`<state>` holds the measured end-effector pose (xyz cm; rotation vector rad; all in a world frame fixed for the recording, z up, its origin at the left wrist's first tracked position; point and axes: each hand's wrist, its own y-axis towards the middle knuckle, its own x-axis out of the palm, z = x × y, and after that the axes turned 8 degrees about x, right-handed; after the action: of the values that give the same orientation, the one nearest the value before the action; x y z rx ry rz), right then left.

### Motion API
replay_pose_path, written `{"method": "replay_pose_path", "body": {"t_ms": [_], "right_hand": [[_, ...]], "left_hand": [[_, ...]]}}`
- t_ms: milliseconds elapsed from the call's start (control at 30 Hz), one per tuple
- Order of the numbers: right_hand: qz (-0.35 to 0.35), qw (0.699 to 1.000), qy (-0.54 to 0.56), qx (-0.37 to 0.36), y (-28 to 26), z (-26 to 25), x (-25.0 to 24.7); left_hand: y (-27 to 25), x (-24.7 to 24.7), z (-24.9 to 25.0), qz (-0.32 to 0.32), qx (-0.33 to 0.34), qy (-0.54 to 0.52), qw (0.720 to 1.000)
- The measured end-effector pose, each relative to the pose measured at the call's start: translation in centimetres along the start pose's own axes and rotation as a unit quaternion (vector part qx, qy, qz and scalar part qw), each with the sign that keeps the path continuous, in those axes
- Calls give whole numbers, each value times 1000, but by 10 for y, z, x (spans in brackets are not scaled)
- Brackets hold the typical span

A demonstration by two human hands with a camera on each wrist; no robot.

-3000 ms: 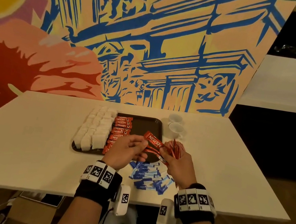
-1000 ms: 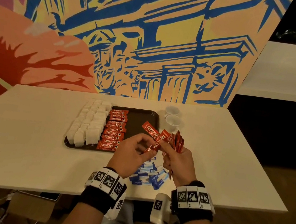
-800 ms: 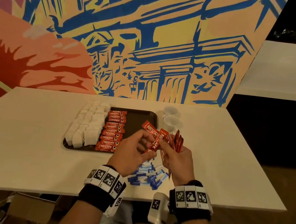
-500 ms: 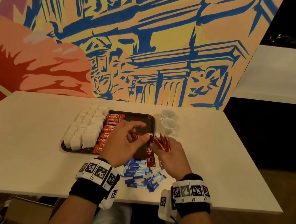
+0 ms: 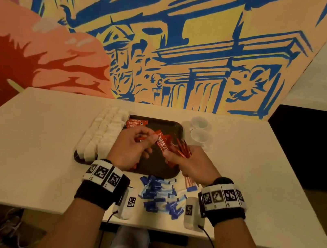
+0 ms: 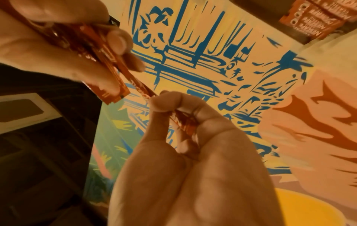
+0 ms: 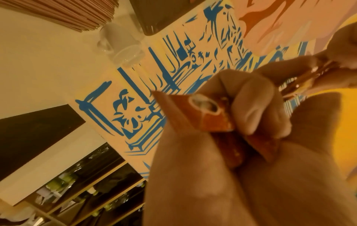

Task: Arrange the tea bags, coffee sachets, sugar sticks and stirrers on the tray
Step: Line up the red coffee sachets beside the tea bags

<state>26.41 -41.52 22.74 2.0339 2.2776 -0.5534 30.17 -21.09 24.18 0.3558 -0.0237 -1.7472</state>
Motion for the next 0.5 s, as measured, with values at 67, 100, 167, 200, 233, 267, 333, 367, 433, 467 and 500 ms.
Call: {"method": "replay_pose_path", "body": {"t_ms": [67, 100, 167, 200, 233, 267, 333, 367, 433, 467, 500], "right_hand": [[19, 999, 18, 24, 16, 5, -2], [30, 999, 29, 33, 25, 7, -3], [48, 996, 50, 51, 40, 6, -6], [50, 995, 68, 57, 47, 5, -7], [52, 993, 86, 62, 54, 4, -8], [57, 991, 100, 69, 59, 3, -9], [72, 988, 106, 81, 68, -1, -9], [79, 988, 103, 88, 72, -3, -10], [107, 985, 90, 103, 77, -10, -9], [129, 982, 88, 108, 78, -12, -9], [148, 978, 93, 114, 81, -14, -10]], "left_hand": [[11, -2, -9, 13, -27, -4, 1000], [17, -3, -13, 17, -41, -4, 999], [29, -4, -21, 24, -71, -13, 997], [35, -5, -24, 28, -89, -25, 995], [40, -6, -26, 29, -104, -39, 993], [45, -8, -27, 26, -119, -52, 991], [54, -13, -28, 10, -151, -73, 986], [57, -18, -28, -2, -165, -86, 983], [62, -31, -29, -22, -184, -118, 976], [65, -39, -29, -25, -190, -133, 972], [67, -48, -29, -23, -197, -146, 969]]}}
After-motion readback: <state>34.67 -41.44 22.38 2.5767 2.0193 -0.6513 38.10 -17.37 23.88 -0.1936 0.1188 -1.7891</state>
